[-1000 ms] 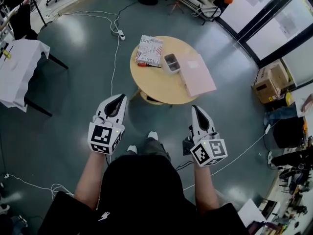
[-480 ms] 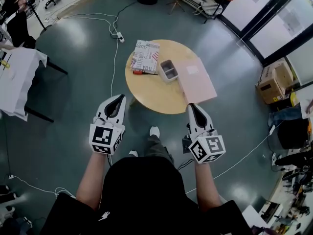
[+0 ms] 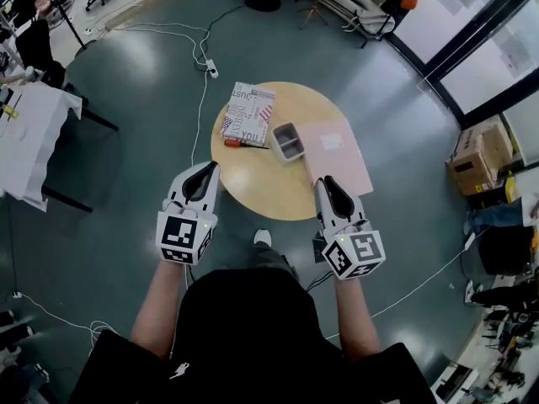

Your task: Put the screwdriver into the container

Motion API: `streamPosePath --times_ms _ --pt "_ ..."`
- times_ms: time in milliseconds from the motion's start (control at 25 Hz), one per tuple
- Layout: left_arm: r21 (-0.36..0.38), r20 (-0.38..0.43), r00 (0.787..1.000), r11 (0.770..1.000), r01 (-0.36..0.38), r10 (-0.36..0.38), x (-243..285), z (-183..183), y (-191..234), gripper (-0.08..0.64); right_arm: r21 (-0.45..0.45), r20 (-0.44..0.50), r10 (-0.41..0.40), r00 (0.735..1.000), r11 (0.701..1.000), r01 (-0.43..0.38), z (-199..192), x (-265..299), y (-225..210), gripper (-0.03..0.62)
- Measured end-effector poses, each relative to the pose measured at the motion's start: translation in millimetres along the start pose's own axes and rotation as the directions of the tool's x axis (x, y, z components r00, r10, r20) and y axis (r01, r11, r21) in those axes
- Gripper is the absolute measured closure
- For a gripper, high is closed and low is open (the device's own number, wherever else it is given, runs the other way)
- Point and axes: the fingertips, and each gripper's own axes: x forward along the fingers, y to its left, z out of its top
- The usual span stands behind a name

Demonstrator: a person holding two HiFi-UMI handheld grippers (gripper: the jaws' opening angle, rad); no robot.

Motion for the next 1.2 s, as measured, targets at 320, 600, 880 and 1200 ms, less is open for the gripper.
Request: streamPosePath --times_ms 320,600,880,1200 --pt "0.016 -0.043 0.999 1.000 -0.025 0.025 41.6 -2.2 -4.0 0.554 0.011 -0.022 0.060 0.998 0.998 -0.060 2.8 36.1 -32.7 0.535" --pt "0.013 -0.068 0.994 0.996 -0.083 0.083 65.2 -4.6 -6.1 0.554 0.007 -0.054 0.140 0.989 0.990 -0.139 -4.2 64.2 -53.6 0.502" --pt "0.006 -0.091 0.985 0.989 -0.146 0.146 86.6 -11.2 -6.2 0.554 0.006 -0.081 0.213 0.974 0.977 -0.213 -8.8 92.5 -73.7 0.470" --pt "0.004 -0.113 0.978 0.985 -0.175 0.174 104.8 -14.0 -3.5 0.554 0.015 -0.117 0.261 0.958 0.965 -0.261 -17.0 116.7 -84.4 0.407"
